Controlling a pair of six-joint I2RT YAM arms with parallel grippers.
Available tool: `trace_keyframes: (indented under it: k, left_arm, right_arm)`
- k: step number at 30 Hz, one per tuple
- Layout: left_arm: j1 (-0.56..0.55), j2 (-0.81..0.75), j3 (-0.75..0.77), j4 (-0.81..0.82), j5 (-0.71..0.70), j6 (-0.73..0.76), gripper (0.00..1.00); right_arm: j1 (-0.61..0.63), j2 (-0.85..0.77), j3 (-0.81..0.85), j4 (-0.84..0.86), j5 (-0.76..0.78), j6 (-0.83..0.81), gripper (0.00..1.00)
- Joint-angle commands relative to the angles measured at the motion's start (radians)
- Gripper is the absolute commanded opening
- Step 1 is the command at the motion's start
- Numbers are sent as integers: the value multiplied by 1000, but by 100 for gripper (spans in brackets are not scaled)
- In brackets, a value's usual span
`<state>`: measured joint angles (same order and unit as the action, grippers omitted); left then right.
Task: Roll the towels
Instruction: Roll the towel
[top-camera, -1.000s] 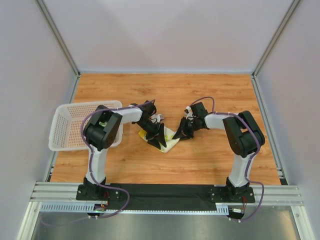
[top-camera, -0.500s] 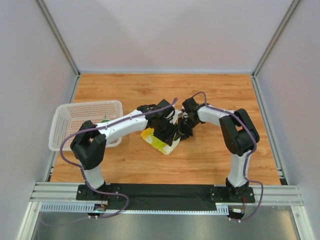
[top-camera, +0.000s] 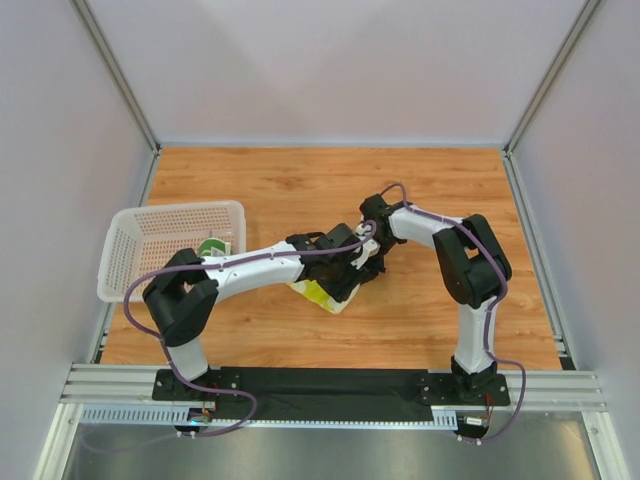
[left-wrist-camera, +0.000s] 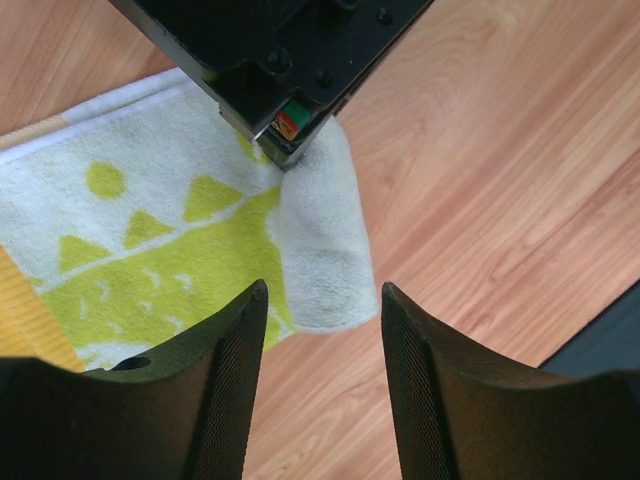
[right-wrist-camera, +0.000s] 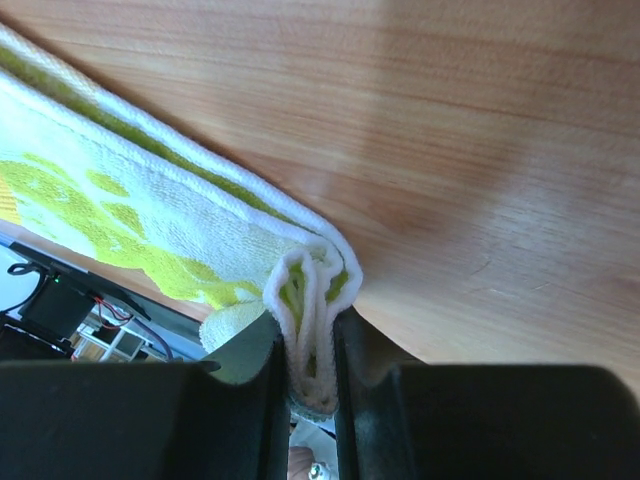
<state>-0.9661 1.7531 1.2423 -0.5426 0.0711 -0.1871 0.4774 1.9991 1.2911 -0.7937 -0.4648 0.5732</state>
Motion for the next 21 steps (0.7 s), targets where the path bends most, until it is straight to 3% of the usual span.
trace_keyframes:
  k: [1, 14, 20, 21]
  left_arm:
    - [-16, 12, -14, 76, -51, 54, 56]
    - [-95, 80, -47, 119, -140, 45, 55]
    - [-111, 75, -110, 119, -208, 17, 43]
    - [-111, 74, -125, 121, -220, 9, 38]
  right_arm:
    - [9, 26, 28, -35, 5, -18, 1]
    - [9, 33, 40, -61, 17, -30, 1]
    - [9, 44, 42, -62, 12, -27, 0]
    - [9, 46, 42, -61, 12, -27, 0]
